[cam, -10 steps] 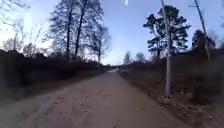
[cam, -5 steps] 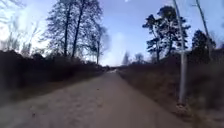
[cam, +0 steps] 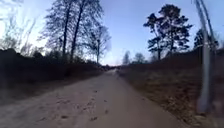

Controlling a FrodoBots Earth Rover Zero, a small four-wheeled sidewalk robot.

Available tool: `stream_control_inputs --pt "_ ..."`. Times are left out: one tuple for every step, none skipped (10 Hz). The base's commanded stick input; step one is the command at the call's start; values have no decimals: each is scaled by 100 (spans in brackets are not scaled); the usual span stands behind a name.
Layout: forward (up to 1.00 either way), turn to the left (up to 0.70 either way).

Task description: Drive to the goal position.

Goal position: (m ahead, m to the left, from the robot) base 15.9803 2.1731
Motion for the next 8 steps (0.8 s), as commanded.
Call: stream_control_inputs --pt "100 0" --pt "100 0" --pt "100 0" --pt "100 0" --pt "100 0" --pt "100 0" --pt "100 0" --pt "100 0"
